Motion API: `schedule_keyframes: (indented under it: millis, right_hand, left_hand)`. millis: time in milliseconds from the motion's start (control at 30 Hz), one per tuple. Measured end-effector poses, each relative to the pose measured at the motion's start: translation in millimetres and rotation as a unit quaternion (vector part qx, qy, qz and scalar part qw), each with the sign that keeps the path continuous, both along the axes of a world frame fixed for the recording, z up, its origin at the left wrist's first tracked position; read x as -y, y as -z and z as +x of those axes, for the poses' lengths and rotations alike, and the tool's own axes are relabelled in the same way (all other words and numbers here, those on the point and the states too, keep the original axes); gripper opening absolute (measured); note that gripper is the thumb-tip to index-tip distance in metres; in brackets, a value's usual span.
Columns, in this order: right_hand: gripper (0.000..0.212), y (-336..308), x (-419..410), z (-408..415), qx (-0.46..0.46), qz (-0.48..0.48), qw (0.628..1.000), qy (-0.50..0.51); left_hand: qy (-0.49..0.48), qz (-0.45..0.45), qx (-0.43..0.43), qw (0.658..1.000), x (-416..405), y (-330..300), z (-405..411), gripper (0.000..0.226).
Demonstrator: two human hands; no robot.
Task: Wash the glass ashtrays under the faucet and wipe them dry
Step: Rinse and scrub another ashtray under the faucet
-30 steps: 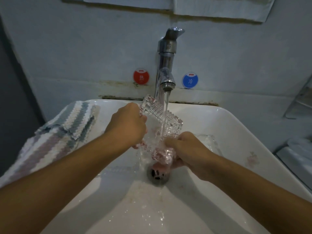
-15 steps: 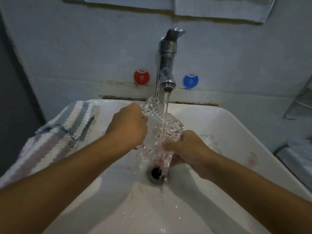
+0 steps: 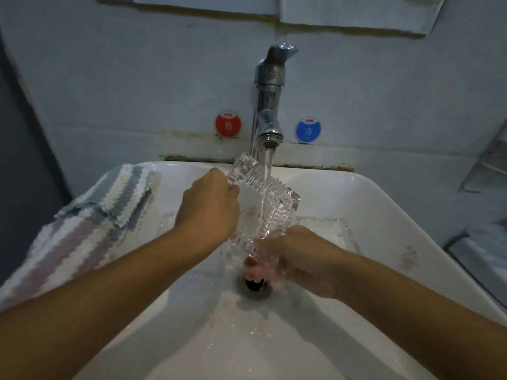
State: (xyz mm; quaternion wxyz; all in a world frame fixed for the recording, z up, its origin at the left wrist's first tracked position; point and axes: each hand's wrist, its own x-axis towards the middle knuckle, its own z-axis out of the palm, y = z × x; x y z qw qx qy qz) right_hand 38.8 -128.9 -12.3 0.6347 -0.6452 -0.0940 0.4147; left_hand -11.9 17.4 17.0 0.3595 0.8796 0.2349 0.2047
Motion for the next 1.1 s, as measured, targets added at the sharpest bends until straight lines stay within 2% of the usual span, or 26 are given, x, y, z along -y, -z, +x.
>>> schedule_keyframes:
  millis: [200, 300, 467, 567, 733, 867, 967, 1100]
  right_hand:
    - [0.016, -3.1, -1.3, -2.3, -0.033, 0.035, 0.999, 0.008]
    - [0.009, -0.8, -2.0, -2.0, -0.007, 0.02, 1.0, 0.019]
    - [0.011, 3.5, -0.4, -1.9, 0.055, -0.002, 0.998, 0.014]
    - [0.01, -1.0, 0.5, -1.6, 0.027, 0.021, 0.999, -0.007]
    - [0.011, -0.3, -2.9, -2.3, 0.009, 0.033, 0.999, 0.014]
    - [0.013, 4.1, -2.7, -5.6, 0.079, -0.002, 0.997, 0.009]
    - [0.024, 5.6, -1.8, -4.4, 0.145, -0.057, 0.988, 0.02]
    - [0.019, -1.9, 0.2, -0.5, 0.111, -0.024, 0.993, -0.021]
  left_hand:
    - [0.008, 0.0, 0.005, 1.0, 2.7, 0.9, 0.6, 0.017]
    - [0.006, 0.014, 0.009, 1.0, 2.2, 1.3, 1.6, 0.017]
    - [0.003, 0.004, -0.001, 1.0, -0.8, 1.0, 1.5, 0.018]
    - [0.007, -0.008, 0.002, 1.0, -1.4, 0.1, 1.8, 0.017]
    - [0.005, 0.011, 0.001, 1.0, -3.1, 0.0, 3.3, 0.018]
    - [0.008, -0.005, 0.002, 1.0, -3.9, 0.0, 3.1, 0.018]
    - [0.006, -0.019, -0.003, 1.0, -4.0, 1.3, 3.3, 0.019]
    - [0.005, -0.03, 0.001, 1.0, -3.6, -2.5, 3.2, 0.02]
